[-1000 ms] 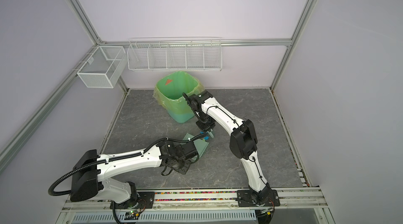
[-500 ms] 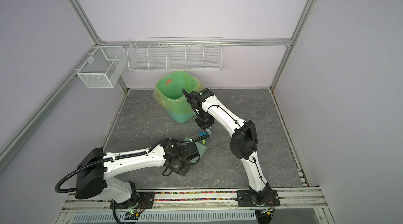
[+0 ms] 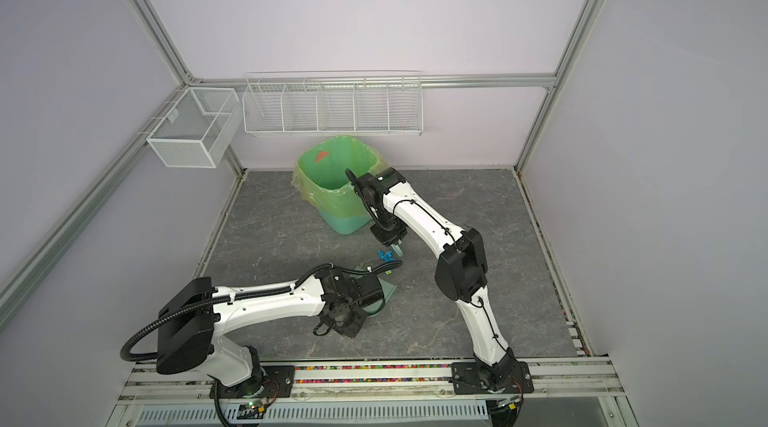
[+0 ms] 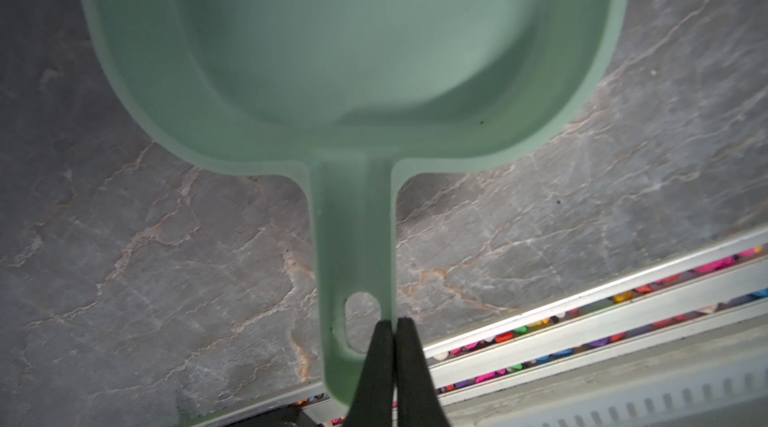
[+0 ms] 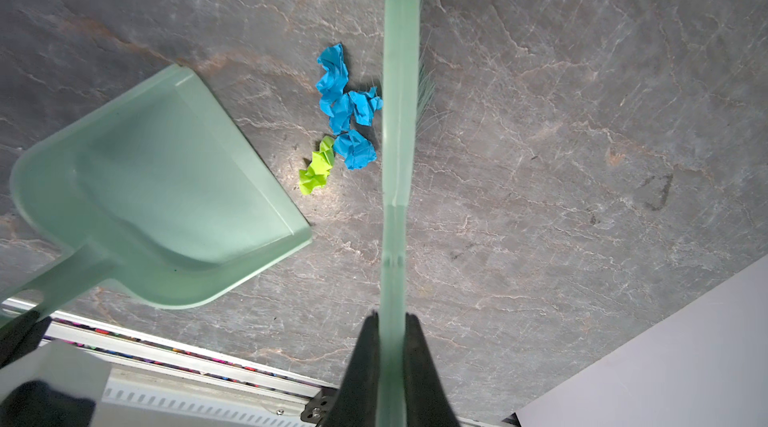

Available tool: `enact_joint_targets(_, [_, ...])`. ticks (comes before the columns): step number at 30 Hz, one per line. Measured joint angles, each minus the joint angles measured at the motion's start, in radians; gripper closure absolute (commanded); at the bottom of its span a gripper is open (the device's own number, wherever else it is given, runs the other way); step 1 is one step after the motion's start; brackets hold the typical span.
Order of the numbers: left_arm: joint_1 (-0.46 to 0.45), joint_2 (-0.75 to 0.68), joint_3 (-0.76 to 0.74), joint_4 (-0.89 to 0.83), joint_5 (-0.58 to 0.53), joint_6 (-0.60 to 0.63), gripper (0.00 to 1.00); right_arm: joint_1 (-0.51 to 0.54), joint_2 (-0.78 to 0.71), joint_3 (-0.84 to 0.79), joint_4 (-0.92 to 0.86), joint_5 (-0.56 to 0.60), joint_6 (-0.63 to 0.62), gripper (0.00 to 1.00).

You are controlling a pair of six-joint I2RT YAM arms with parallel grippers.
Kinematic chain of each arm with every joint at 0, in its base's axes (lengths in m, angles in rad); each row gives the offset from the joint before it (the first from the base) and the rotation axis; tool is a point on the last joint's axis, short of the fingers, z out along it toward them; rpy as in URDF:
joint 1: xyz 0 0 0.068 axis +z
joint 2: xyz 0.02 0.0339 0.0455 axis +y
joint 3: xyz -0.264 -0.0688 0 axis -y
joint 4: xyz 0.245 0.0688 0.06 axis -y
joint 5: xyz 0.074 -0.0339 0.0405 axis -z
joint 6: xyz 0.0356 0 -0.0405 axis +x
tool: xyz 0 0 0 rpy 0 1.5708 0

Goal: Sweep away the paper scraps from the table
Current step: 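Sweep the blue and lime scraps into the dustpan with the right gripper's brush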

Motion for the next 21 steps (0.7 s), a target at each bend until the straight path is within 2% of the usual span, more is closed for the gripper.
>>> enact_joint_targets(6, [0.046, 0.002, 0.0, 0.016, 0.029, 0.021, 1.0, 0.0, -0.002, -0.025, 0.006, -0.011, 0.0, 0.93])
enact_joint_targets(11, [0.067, 0.002, 0.0, 0.02, 0.038, 0.038, 1.0, 0.003, -0.059, -0.148, 0.055, -0.04, 0.001, 0.93])
enact_joint_targets(21, [0.067, 0.026, 0.023, 0.023, 0.054, 0.061, 1.0, 0.048, -0.34, -0.414, 0.192, -0.297, 0.012, 0.93])
